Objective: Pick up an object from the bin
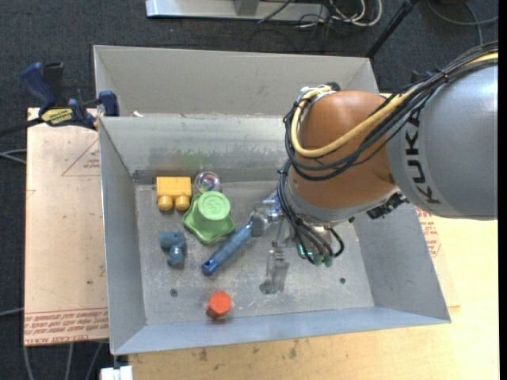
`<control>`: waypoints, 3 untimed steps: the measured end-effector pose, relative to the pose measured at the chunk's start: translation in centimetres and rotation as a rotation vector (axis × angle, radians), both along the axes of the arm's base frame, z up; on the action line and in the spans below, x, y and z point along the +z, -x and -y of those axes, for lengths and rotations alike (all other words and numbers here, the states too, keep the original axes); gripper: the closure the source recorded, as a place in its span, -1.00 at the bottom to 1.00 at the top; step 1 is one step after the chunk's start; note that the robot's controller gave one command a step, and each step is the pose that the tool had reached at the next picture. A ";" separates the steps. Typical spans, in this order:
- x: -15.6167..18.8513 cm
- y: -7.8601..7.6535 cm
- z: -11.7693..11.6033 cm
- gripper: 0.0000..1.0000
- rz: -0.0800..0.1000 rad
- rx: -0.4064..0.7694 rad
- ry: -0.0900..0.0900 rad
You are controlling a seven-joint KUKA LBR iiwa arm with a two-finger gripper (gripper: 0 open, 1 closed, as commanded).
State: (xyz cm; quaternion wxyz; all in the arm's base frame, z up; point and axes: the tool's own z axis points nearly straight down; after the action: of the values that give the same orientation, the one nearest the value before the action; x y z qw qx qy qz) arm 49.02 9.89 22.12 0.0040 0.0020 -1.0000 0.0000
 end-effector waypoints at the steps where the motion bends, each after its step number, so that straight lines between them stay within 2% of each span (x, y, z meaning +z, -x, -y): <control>1: -13.3 -3.7 -4.0 -1.00 0.004 0.137 -0.001; 2: -15.3 -7.4 1.1 -1.00 0.011 0.147 0.001; 3: -15.0 -7.4 0.6 1.00 0.012 0.152 -0.003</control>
Offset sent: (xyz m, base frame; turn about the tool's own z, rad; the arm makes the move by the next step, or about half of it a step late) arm 0.0374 0.0394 -0.1292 -0.1363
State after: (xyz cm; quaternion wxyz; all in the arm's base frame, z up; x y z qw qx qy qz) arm 56.39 9.25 7.07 -0.0021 0.0779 -0.9970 -0.0010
